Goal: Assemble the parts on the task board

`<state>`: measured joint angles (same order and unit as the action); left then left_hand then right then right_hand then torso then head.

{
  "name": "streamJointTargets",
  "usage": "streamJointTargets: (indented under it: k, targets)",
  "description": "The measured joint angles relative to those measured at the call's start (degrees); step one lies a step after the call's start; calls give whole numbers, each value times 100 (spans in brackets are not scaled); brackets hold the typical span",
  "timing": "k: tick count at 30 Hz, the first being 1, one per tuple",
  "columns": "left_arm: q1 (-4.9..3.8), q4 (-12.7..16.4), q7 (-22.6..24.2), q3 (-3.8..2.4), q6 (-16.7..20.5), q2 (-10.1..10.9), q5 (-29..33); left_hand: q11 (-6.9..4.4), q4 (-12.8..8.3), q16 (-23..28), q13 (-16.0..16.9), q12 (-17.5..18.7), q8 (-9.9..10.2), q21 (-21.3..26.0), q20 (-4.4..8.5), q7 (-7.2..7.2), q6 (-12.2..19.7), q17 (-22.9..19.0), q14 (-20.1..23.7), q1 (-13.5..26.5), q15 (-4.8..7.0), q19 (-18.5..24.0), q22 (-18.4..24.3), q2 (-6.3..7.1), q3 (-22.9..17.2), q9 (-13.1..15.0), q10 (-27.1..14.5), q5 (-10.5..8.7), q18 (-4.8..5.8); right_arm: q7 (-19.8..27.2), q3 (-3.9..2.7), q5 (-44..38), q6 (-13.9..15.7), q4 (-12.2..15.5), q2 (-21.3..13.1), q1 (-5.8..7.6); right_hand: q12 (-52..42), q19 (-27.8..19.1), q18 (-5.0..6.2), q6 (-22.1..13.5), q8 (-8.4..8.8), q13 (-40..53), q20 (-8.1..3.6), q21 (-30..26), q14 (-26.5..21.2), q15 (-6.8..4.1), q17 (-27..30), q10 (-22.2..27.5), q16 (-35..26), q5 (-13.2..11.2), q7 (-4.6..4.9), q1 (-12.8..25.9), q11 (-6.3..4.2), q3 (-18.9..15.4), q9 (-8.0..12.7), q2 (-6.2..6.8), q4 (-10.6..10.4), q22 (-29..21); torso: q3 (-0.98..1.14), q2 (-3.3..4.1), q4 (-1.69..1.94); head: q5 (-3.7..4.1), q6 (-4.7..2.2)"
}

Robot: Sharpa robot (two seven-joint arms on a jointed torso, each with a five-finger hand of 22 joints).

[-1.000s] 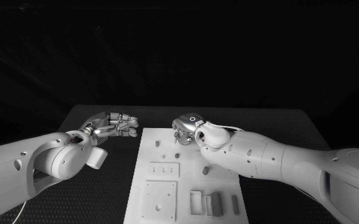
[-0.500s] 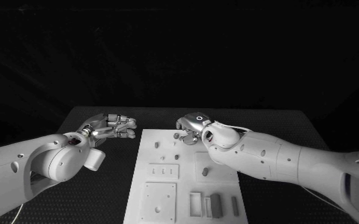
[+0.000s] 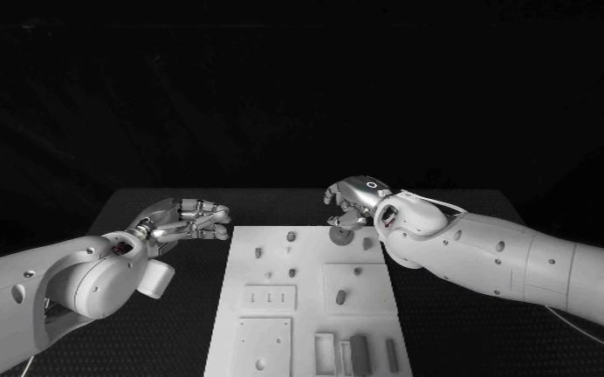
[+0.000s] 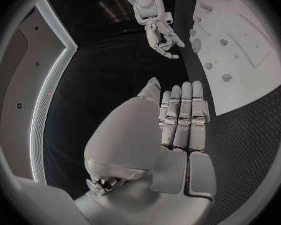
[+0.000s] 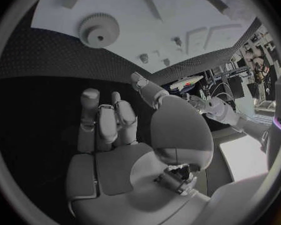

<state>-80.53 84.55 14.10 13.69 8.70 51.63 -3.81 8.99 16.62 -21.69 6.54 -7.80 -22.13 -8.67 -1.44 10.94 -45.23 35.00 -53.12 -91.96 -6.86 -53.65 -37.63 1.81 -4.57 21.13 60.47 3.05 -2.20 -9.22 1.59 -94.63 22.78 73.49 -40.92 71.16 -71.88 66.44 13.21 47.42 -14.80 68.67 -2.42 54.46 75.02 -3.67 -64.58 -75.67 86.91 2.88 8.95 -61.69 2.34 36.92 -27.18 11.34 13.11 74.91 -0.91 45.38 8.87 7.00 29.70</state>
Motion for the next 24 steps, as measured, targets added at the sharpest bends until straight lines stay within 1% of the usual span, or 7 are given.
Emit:
streamJointTargets:
  k: [3,6,9,12,14,18,24]
  targets:
    - [0,-9,25,-1,-15,0,-12,0,0,0,0,0,0,0,0,0,0,0,0,0,0,0,0,0,0,0,0,0,1,29,1,126,-153,-81,-41,1,0,0,0,1,0,6,1,0,0,0,22,0,0,0,-1,48,0,-1,0,48,-49,0,13,5,-22,-26,-6]
    - [0,-22,40,-1,-26,-5,-21,0,0,0,0,0,0,0,0,0,0,0,0,0,0,0,0,0,0,0,0,0,1,64,4,235,-317,-220,-27,1,0,-1,-1,2,0,1,1,0,-20,19,43,0,0,0,-2,67,-1,8,0,112,-88,0,20,9,-23,-29,-7]
    - [8,-41,45,-1,-31,-11,-25,0,0,0,-5,28,0,0,0,0,0,0,0,0,0,0,0,0,0,0,0,0,2,94,4,301,-418,-326,7,-1,0,-3,0,3,0,-10,4,0,-31,30,63,2,0,0,-3,77,1,10,1,122,-137,0,25,11,-22,-25,3]
    - [20,-54,46,-1,-35,-18,-29,0,0,0,-5,28,0,0,0,0,0,5,0,0,0,0,-1,0,0,0,0,0,2,126,4,358,-501,-466,62,-13,22,-9,-1,-42,35,-16,10,-22,-46,43,82,35,0,0,40,97,33,23,15,142,-197,0,31,11,-19,-24,15]
    - [26,-62,46,0,-38,-21,-32,0,0,0,-5,28,0,0,0,0,0,5,0,0,0,0,-1,0,0,0,0,0,3,150,3,392,-557,-557,84,-46,22,-11,-2,-91,50,-16,12,-22,-65,62,83,55,0,0,63,79,53,27,26,160,-200,0,31,11,-18,-24,24]
    - [30,-68,46,1,-42,-21,-35,0,0,0,-5,28,0,0,0,0,0,5,0,0,0,0,-1,0,0,0,0,0,4,189,8,441,-653,-683,104,-127,22,-19,-36,-108,50,-16,20,-22,-65,62,83,66,0,0,63,74,63,27,26,164,-200,0,24,11,-15,-23,42]
    - [36,-86,38,0,-48,-21,-39,-1,0,0,-5,28,0,21,0,0,0,6,0,0,0,0,-1,0,0,0,1,0,6,239,6,488,-772,-700,134,-149,22,-20,-41,-109,49,-15,21,-22,-66,62,82,67,0,0,63,75,63,27,26,164,-200,0,15,12,-12,-36,60]
